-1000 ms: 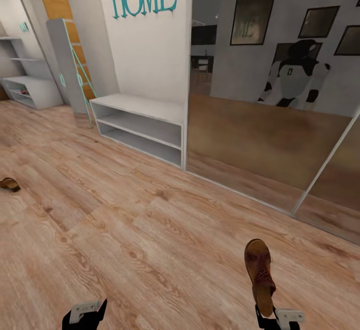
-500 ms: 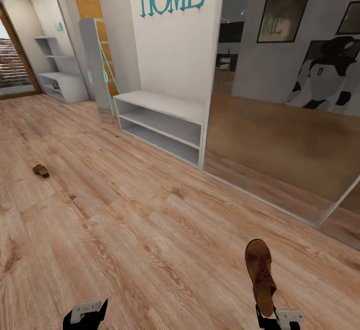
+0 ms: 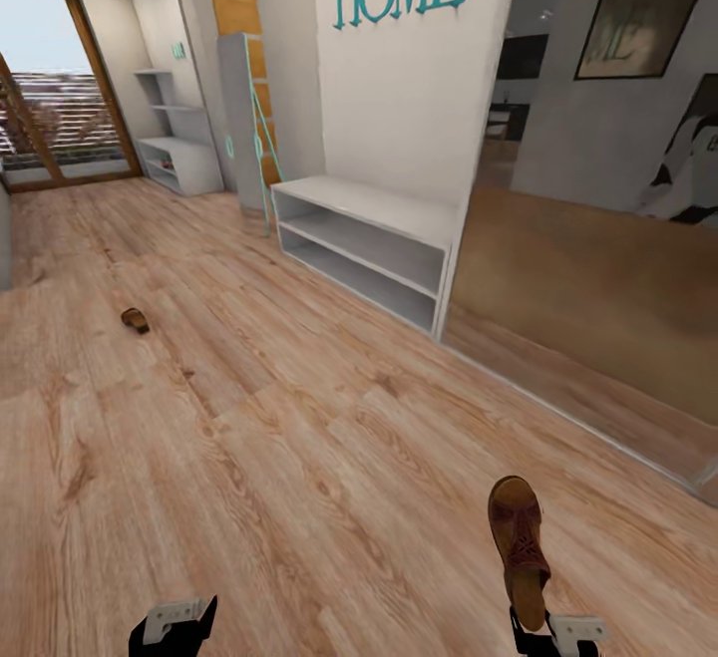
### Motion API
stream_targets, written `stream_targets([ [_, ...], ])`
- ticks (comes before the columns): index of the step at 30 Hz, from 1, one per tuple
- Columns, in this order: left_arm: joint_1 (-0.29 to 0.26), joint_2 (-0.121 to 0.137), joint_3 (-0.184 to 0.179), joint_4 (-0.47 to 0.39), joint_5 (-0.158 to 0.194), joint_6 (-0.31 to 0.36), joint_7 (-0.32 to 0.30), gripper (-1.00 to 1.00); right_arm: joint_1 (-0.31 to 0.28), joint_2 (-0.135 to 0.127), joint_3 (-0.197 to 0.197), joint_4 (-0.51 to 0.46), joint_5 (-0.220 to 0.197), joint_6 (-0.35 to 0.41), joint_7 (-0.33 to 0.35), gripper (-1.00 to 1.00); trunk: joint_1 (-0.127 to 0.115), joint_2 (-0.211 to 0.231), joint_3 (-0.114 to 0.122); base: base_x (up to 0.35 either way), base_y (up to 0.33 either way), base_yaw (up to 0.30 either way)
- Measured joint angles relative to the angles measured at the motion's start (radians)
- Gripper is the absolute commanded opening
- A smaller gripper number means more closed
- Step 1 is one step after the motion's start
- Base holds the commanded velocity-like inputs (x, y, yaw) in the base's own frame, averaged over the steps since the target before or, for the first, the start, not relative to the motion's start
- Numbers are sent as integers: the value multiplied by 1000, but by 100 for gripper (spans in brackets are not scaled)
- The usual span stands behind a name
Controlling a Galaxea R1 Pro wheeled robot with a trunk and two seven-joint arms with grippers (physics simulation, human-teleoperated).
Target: Pick up the two gym shoes and the two sandals from the corridor floor and place them onto the hallstand (shoe rack) in the corridor, making sure they are on the rack and not on the floor. Arrange them so the two gym shoes are next to each other and the two sandals are next to each other.
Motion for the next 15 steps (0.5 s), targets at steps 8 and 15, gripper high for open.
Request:
stream_targets([
  [8, 0, 0, 2, 0, 2, 0, 0, 100, 0, 0, 0, 0, 1, 0, 0, -100, 0, 0, -5, 320, 0, 260],
  [15, 0, 0, 3, 0, 2, 0, 0, 100, 0, 0, 0, -2, 1, -1, -1, -100, 0, 0, -10, 339, 0, 262],
])
